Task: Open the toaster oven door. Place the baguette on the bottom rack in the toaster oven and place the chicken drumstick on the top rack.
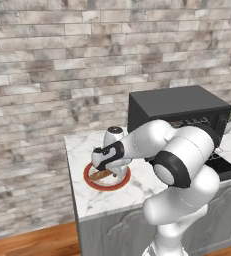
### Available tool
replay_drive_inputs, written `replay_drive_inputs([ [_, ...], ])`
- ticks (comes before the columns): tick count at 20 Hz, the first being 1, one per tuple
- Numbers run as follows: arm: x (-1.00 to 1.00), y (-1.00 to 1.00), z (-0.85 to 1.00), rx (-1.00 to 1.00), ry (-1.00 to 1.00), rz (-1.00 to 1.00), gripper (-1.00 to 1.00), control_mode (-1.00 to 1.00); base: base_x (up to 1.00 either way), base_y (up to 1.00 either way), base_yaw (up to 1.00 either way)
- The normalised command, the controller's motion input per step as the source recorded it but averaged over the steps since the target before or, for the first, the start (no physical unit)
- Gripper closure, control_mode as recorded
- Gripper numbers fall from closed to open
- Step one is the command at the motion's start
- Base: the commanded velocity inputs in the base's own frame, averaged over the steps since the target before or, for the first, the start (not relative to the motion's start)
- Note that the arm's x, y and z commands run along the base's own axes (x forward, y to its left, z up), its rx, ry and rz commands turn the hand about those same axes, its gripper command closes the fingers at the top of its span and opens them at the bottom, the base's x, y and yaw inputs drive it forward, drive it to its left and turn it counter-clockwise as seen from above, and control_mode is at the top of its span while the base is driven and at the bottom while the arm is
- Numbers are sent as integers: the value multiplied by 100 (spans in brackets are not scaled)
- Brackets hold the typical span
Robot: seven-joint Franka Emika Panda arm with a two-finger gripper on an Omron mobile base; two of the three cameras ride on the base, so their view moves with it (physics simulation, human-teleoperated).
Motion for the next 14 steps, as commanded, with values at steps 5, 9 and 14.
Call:
replay_drive_inputs([
  [5, 0, 7, -9, 0, 0, 0, 100, -100, 0, 0, 0],
  [9, -2, 1, -6, 0, 0, 0, 100, -100, 0, 0, 0],
  [14, -16, -1, 5, 0, 0, -1, 100, -100, 0, 0, 0],
])
